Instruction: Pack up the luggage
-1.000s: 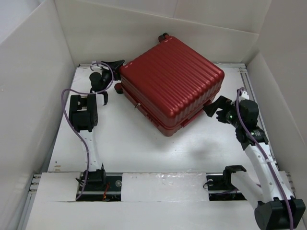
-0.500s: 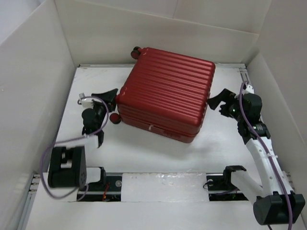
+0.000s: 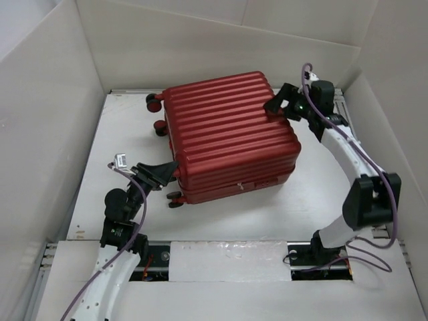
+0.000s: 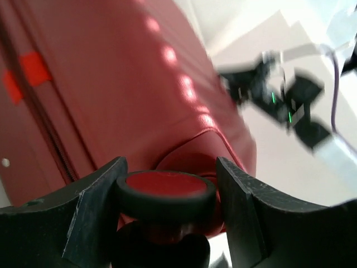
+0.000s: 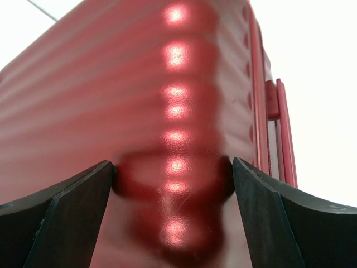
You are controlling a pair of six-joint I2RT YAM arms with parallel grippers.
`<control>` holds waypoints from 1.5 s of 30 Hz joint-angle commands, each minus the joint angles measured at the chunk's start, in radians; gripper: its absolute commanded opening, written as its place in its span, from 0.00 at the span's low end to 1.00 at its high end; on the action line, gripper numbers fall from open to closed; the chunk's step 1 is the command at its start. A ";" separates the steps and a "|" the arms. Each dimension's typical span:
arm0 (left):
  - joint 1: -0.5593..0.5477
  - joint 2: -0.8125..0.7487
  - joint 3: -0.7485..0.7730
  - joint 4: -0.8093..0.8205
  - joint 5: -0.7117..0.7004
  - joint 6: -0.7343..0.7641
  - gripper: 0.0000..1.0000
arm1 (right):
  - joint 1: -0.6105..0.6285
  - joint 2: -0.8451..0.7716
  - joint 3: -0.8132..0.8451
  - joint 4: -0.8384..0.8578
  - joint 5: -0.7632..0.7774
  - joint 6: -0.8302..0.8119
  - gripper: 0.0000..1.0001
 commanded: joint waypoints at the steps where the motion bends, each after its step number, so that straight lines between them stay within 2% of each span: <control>1: -0.011 0.068 0.098 0.160 0.155 0.047 0.00 | 0.157 0.139 0.169 0.016 -0.220 0.030 0.91; 4: -0.011 0.161 0.069 0.266 0.225 -0.007 0.00 | 0.173 0.254 0.383 -0.083 -0.232 0.028 0.91; 6: -0.011 0.171 0.057 0.276 0.237 -0.007 0.00 | 0.182 0.289 0.524 -0.140 -0.241 0.001 0.91; 7: -0.011 0.171 0.057 0.276 0.237 -0.007 0.00 | 0.191 0.290 0.561 -0.169 -0.221 -0.031 0.89; 8: -0.011 0.180 0.057 0.276 0.246 0.022 0.00 | 0.191 0.290 0.589 -0.207 -0.201 -0.050 0.82; 9: -0.011 0.180 0.072 0.276 0.246 0.034 0.00 | 0.201 0.267 0.618 -0.229 -0.141 -0.067 0.70; 10: -0.011 0.199 0.096 0.276 0.246 0.048 0.00 | 0.201 0.198 0.619 -0.240 -0.096 -0.079 0.35; 11: -0.011 0.226 0.109 0.276 0.256 0.061 0.00 | 0.216 0.149 0.599 -0.228 -0.048 -0.120 0.21; 13: -0.011 0.258 0.142 0.287 0.256 0.084 0.00 | 0.262 0.029 0.474 -0.185 0.097 -0.165 0.07; 15: -0.011 0.303 0.152 0.326 0.256 0.084 0.00 | 0.338 -0.185 0.345 -0.105 0.203 -0.228 0.07; 16: -0.011 0.321 0.152 0.342 0.256 0.084 0.00 | 0.371 -0.257 0.195 -0.081 0.313 -0.240 0.09; 17: -0.011 0.340 0.161 0.354 0.265 0.084 0.00 | 0.407 -0.398 0.113 -0.056 0.354 -0.249 0.13; 19: -0.011 0.395 0.161 0.398 0.282 0.084 0.00 | 0.506 -0.523 -0.040 -0.022 0.455 -0.230 0.13; 20: -0.011 0.409 0.161 0.411 0.295 0.075 0.00 | 0.538 -0.581 -0.202 -0.002 0.469 -0.217 0.15; 21: -0.011 0.421 0.170 0.411 0.295 0.074 0.00 | 0.568 -0.690 -0.286 0.022 0.483 -0.190 0.16; 23: -0.011 0.432 0.170 0.423 0.295 0.074 0.00 | 0.633 -0.787 -0.495 0.096 0.488 -0.179 0.20; 24: -0.011 0.432 0.170 0.423 0.295 0.074 0.00 | 0.645 -0.860 -0.542 0.108 0.475 -0.167 0.25; 26: -0.011 0.432 0.181 0.423 0.315 0.074 0.00 | 0.655 -0.914 -0.633 0.117 0.433 -0.122 0.30; 28: -0.011 0.421 0.190 0.423 0.329 0.074 0.00 | 0.655 -0.941 -0.678 0.127 0.447 -0.090 0.05; 29: -0.011 0.421 0.190 0.423 0.338 0.062 0.00 | 0.655 -0.941 -0.694 0.127 0.473 -0.090 0.00; 32: -0.011 0.401 0.190 0.423 0.349 0.051 0.00 | 0.677 -0.886 -0.727 0.136 0.457 -0.099 0.00; 36: -0.011 0.401 0.190 0.423 0.358 0.051 0.00 | 0.698 -0.798 -0.771 0.230 0.637 -0.099 0.01; 37: -0.011 0.401 0.190 0.423 0.358 0.051 0.00 | 0.684 -0.781 -0.785 0.260 0.638 -0.110 0.06; 38: -0.011 0.401 0.190 0.423 0.358 0.051 0.00 | 0.672 -0.743 -0.785 0.283 0.613 -0.119 0.23; 39: -0.011 0.401 0.181 0.423 0.358 0.051 0.00 | 0.643 -0.723 -0.785 0.326 0.589 -0.134 0.33; 41: -0.011 0.401 0.172 0.423 0.358 0.051 0.00 | 0.613 -0.682 -0.785 0.363 0.494 -0.159 0.47; 45: -0.011 0.401 0.161 0.423 0.368 0.051 0.00 | 0.535 -0.574 -0.785 0.420 0.383 -0.182 0.50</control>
